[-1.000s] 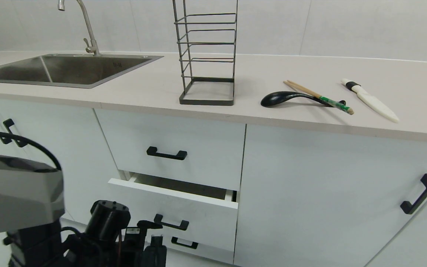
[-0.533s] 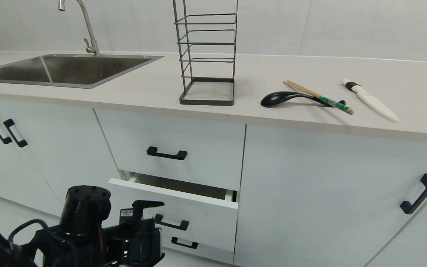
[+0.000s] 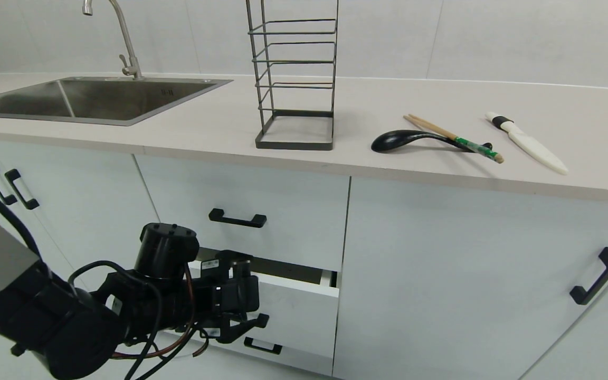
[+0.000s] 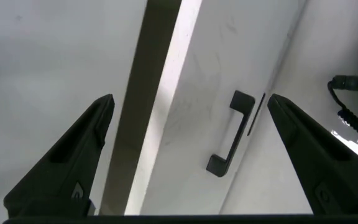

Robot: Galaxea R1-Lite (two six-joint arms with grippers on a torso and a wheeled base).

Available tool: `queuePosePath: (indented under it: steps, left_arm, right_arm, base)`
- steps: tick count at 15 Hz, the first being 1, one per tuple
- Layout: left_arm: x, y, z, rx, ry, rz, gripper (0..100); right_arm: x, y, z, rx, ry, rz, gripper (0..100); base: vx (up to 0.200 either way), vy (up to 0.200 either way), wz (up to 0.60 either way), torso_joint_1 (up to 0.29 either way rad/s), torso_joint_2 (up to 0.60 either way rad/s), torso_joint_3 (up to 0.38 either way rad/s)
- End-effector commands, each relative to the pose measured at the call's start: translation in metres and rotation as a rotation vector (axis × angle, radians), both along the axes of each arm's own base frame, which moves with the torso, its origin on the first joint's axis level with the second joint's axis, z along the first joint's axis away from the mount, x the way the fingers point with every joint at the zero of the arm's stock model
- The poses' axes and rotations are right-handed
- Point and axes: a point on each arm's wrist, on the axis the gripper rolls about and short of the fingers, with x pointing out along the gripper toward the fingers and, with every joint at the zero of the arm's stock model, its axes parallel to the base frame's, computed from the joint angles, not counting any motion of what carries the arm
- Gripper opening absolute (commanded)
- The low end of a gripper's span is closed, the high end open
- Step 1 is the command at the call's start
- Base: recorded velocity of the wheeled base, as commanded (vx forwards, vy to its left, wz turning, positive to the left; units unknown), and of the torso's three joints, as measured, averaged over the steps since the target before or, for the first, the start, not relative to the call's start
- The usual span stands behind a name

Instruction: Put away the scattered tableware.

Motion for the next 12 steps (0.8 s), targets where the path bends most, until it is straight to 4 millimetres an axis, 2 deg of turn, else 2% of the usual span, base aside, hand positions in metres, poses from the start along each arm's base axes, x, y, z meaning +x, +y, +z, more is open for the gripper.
queuePosePath:
  steps: [1, 6, 12]
  left_arm:
    - [0.006, 0.004, -0.011, 0.017, 0.033, 0.020, 100]
    - [0.014, 0.011, -0.023, 0.037, 0.063, 0.053, 100]
    - [0.021, 0.009, -0.030, 0.027, 0.048, 0.057, 100]
  right_arm:
    - [0.000, 0.000, 0.000, 0.000, 0.001, 0.001, 0]
    - [0.000, 0.000, 0.000, 0.000, 0.001, 0.001, 0]
    - [0.000, 0.000, 0.000, 0.000, 0.001, -0.001, 0]
  base:
    - [0.000, 0.000, 0.00, 0.000, 0.00, 0.000]
    - [0.000, 0.000, 0.00, 0.000, 0.00, 0.000]
    - [0.000, 0.000, 0.00, 0.000, 0.00, 0.000]
